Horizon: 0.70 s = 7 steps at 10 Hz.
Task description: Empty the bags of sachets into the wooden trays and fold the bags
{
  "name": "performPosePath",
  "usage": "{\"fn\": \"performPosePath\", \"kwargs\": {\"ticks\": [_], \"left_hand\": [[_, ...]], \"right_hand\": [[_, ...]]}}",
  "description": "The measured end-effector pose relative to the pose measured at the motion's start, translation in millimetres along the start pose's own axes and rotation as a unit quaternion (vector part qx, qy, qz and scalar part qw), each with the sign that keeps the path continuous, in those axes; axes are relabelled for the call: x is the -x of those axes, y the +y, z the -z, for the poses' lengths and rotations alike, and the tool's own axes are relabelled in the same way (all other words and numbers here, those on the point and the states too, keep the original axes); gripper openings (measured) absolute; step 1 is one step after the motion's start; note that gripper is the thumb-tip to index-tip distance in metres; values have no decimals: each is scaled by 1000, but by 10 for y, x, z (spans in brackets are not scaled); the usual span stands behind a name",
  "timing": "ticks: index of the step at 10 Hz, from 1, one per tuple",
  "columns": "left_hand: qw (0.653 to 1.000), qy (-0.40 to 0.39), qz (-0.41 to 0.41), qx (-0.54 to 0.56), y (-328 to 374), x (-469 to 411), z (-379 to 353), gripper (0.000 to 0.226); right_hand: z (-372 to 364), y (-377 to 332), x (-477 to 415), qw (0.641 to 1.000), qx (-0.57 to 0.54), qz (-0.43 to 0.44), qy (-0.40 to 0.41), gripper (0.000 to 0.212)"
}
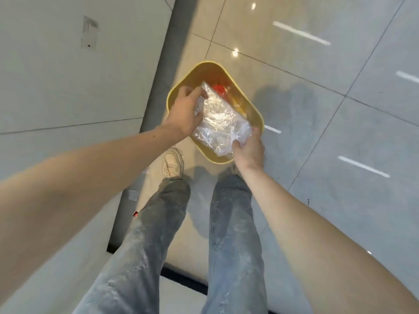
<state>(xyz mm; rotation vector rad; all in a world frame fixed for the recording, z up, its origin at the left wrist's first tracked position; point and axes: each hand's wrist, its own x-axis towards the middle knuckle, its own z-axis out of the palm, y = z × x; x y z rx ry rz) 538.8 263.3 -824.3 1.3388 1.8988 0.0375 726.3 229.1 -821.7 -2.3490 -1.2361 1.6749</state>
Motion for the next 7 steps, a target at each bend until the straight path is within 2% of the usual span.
{"fn": "performPosePath", "kwargs": {"ticks": [3,5,7], "left_hand": [[1000,2,8,-16,-373,-557,-361,38],[999,-13,25,36,-450,-601,-471,48],[1000,-8,-19,16,-505,-392,-404,45]], "right_hand": [[-438,80,-632,999,-37,-23,-26,66],[-441,129,-641,998,-39,-18,-38,50],[-374,35,-455,998,-35,13,-51,53]]}}
